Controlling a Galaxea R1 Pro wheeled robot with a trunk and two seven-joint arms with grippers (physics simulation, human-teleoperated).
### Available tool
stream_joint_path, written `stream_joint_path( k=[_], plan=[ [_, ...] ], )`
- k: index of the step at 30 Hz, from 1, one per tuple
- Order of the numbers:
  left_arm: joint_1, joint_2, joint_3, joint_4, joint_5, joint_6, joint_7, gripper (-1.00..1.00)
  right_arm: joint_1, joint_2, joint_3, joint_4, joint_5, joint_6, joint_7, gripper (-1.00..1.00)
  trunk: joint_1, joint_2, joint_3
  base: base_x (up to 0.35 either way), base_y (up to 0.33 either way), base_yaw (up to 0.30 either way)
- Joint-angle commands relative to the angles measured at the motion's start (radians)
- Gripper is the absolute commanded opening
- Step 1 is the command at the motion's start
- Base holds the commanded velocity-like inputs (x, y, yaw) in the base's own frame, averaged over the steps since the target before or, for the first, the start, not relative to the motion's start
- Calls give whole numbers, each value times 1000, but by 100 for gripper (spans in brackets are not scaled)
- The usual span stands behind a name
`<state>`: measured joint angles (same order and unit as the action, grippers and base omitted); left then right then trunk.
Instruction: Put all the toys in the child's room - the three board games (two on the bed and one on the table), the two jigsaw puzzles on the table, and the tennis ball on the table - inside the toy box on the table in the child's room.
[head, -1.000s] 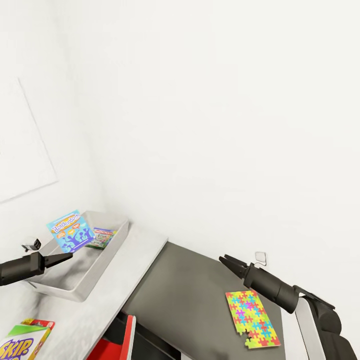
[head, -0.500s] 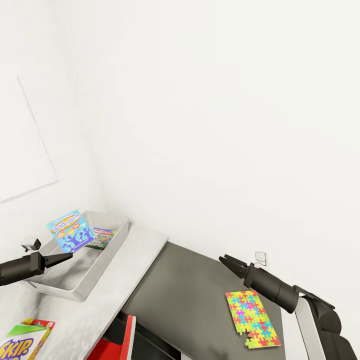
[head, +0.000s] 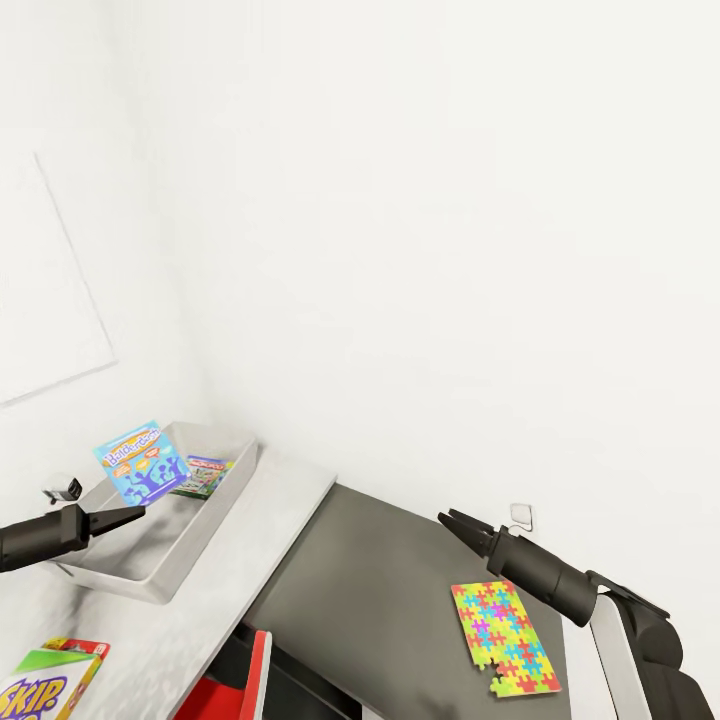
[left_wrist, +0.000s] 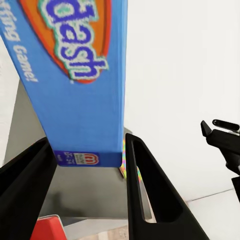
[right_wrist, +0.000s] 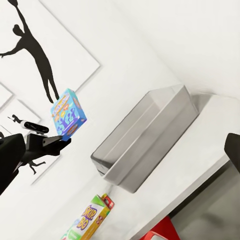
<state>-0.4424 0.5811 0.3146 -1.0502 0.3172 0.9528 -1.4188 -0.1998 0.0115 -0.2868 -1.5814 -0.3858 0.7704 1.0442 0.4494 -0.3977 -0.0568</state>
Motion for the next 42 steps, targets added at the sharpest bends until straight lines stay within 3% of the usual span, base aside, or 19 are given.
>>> stream_joint_path(
  k=[1,6,10,14,15,21,25,36,42],
  plan=[
    [-1,0,0,1,3,11,-2,-100,-1,1,-2,0,-2,6,2,100,1,-2,-2,0,0,0],
    [-1,5,3,4,6,13,0,-100,-1,1,-1,0,-2,6,2,100,1,-2,-2,0,0,0],
    [-4,9,5,63,7,18,14,-100,-1,1,1,0,0,5,0,100,1,-2,-2,0,0,0],
    [-10,12,7,189,0,22,86,-100,0,1,3,-1,0,4,-3,100,1,-2,-2,0,0,0],
    [-29,13,7,223,-1,25,142,-100,0,1,4,0,0,4,-4,100,1,-2,-2,0,0,0],
    [-102,7,6,257,1,61,271,-100,0,1,3,0,0,4,-5,100,1,-2,-6,0,0,0],
    [-118,3,5,262,6,77,312,-100,0,1,3,0,-1,3,-4,100,1,-2,-11,0,0,0],
    [-170,1,6,273,7,83,351,-100,0,1,4,0,-2,-29,-4,100,1,-2,-29,0,0,0],
    [-251,-26,7,315,9,84,449,-100,0,1,3,3,-1,-32,-5,100,1,-2,-38,0,0,0]
  ],
)
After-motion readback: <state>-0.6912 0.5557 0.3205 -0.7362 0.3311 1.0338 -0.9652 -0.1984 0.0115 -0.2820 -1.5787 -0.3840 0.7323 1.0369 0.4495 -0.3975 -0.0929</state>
